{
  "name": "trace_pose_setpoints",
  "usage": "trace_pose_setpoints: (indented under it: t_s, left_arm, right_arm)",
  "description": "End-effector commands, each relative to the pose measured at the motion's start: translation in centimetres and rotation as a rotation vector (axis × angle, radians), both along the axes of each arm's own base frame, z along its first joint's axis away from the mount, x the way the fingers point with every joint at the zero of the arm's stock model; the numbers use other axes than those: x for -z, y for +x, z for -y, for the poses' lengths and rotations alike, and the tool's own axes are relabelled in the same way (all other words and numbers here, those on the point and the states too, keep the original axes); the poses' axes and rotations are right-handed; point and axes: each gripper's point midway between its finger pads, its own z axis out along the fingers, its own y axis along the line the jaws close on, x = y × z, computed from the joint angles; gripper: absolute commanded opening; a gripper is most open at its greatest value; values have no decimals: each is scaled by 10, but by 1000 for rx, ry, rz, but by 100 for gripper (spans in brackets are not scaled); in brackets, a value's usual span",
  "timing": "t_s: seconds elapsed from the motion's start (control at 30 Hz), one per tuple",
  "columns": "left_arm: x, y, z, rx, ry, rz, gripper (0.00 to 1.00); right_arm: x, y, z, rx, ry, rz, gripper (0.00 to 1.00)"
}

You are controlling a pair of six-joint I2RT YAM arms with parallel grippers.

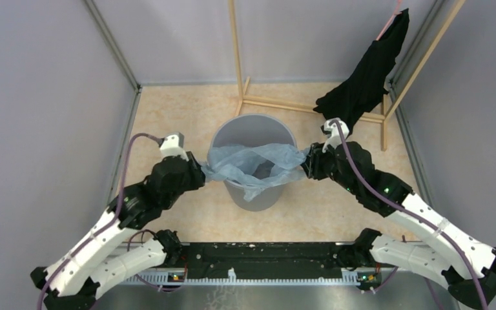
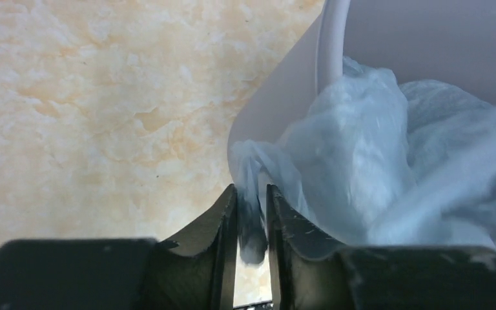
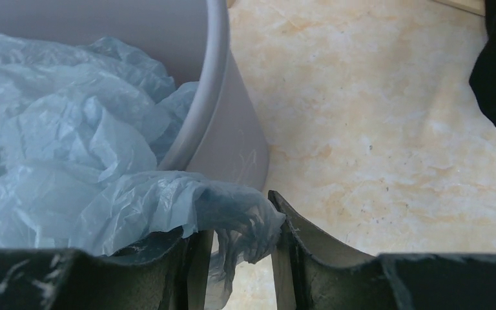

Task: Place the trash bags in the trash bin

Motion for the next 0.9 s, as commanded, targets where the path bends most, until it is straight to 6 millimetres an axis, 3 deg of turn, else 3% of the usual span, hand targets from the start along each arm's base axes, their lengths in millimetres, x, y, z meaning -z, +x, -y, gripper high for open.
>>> trace_pose_setpoints:
  t_s: [0.0, 0.13, 0.23, 0.33, 0.53, 0.63, 0.7, 0.77, 0.87]
  left_arm:
    - [-30, -36, -21, 31, -125, 39, 38]
    - [-50, -59, -19, 65, -303, 41, 79]
    - [-72, -72, -17, 78, -434, 43, 98]
    - [-86, -72, -18, 8, -556, 26, 99]
    - [-95, -60, 6, -69, -755, -70, 99]
    - [-72, -56, 13, -101, -726, -141, 99]
    - [-44, -53, 18, -121, -650, -202, 97]
    - [-24, -52, 17, -144, -593, -239, 90]
    - [-11, -54, 5, -187, -566, -238, 75]
  right_arm:
    - [-36, -10, -12, -102, 86, 68, 36]
    - [-37, -12, -13, -105, 101, 61, 36]
    - [-38, -15, -13, -105, 139, 55, 37]
    - [-41, -18, -13, -92, 190, 50, 37]
    - [-45, -23, -16, -97, 238, 29, 38]
    - [-41, -22, -15, -84, 236, 17, 38]
    - [-42, -23, -13, -73, 244, 11, 38]
    - [-42, -23, -12, -61, 264, 12, 38]
    - [-45, -26, -10, -60, 298, 22, 40]
